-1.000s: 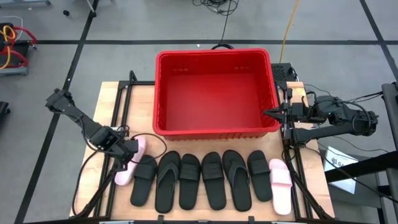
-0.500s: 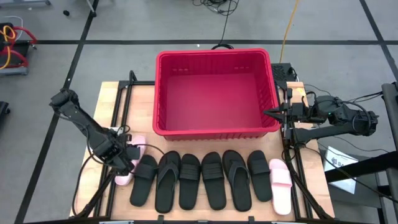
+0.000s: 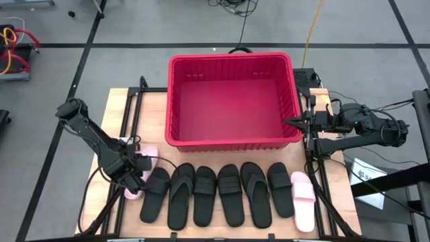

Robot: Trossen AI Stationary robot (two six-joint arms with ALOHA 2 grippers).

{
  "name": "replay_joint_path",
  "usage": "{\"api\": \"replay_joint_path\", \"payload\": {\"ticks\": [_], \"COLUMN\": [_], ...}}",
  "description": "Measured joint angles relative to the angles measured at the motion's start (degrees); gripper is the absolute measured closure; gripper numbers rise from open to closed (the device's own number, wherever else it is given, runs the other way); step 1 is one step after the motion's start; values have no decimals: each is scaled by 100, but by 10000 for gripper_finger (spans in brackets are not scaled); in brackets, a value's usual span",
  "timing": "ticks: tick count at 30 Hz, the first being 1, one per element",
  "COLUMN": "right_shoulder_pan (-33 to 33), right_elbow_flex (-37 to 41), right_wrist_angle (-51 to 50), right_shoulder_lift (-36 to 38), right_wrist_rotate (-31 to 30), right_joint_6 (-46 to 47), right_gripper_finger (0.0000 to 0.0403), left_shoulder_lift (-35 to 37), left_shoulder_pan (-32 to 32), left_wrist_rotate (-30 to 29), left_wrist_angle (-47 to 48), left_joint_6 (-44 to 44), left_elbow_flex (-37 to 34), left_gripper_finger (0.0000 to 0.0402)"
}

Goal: Pick and place slides into bin
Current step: Put the pink slide into the red bin

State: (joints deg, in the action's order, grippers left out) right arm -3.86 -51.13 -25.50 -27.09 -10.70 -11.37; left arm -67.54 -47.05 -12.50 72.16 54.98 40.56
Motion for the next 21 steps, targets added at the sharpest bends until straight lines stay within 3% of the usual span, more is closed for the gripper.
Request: {"api": "replay_joint_path", "payload": {"ticks": [13, 21], "right_shoulder_pan": [0, 0], "right_elbow_flex": [0, 0], "right_wrist_angle": [83, 85], "right_shoulder_lift": [0, 0], "right_wrist_rotate": [0, -30], "right_joint_6": [-1, 1], "right_gripper_finger": [403, 403], "left_shoulder_lift": [2, 4], "left_shoulder_pan": [2, 4], "left_wrist_rotate": [25, 3], "left_wrist_angle": [4, 10], "left_joint_6": [77, 130], "left_elbow_flex": [0, 0], "left_gripper_finger": [259, 350]}}
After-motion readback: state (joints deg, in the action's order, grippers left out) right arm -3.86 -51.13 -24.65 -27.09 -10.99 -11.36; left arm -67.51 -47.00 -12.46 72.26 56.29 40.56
